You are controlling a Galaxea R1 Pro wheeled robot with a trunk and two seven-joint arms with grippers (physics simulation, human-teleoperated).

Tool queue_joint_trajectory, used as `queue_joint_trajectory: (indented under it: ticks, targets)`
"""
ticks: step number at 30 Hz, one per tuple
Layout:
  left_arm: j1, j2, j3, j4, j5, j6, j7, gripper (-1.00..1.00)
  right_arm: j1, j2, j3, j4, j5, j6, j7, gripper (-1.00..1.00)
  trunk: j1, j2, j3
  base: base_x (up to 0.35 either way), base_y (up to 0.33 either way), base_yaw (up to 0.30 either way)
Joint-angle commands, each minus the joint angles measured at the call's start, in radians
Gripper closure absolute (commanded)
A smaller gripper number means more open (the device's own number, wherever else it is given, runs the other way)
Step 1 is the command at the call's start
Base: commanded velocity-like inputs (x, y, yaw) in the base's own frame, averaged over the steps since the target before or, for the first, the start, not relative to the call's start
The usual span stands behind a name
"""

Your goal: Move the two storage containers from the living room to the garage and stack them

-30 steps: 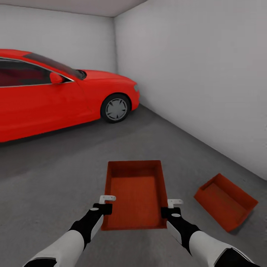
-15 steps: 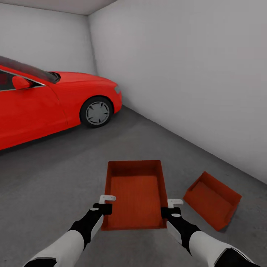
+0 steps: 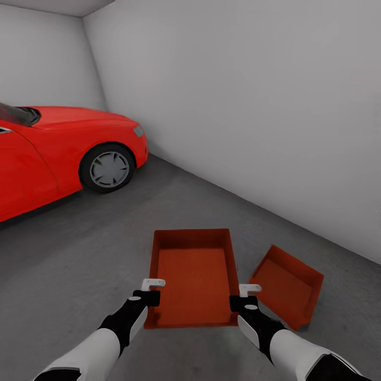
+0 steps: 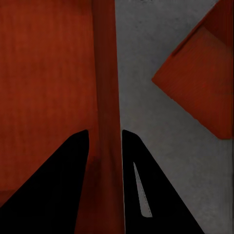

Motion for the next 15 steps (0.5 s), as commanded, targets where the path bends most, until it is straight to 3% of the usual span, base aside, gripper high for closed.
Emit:
queue_joint_trajectory:
  ticks: [1,15]
  targets:
    - [0.001,-0.002,-0.032,0.014,0.008,0.005,0.003,1.0,-0.002,0.001,-0.002,-0.001,0.011,-0.003,-0.014,1.0,0.001,-0.001,-0.001,0.323,0.0,-0.288]
    - [0.001,-0.002,-0.032,0.014,0.008,0.005,0.003,1.0,-0.002,0.001,-0.002,-0.001,0.011,-0.003,-0.014,1.0,0.001,-0.001,-0.001,0.323,0.0,-0.288]
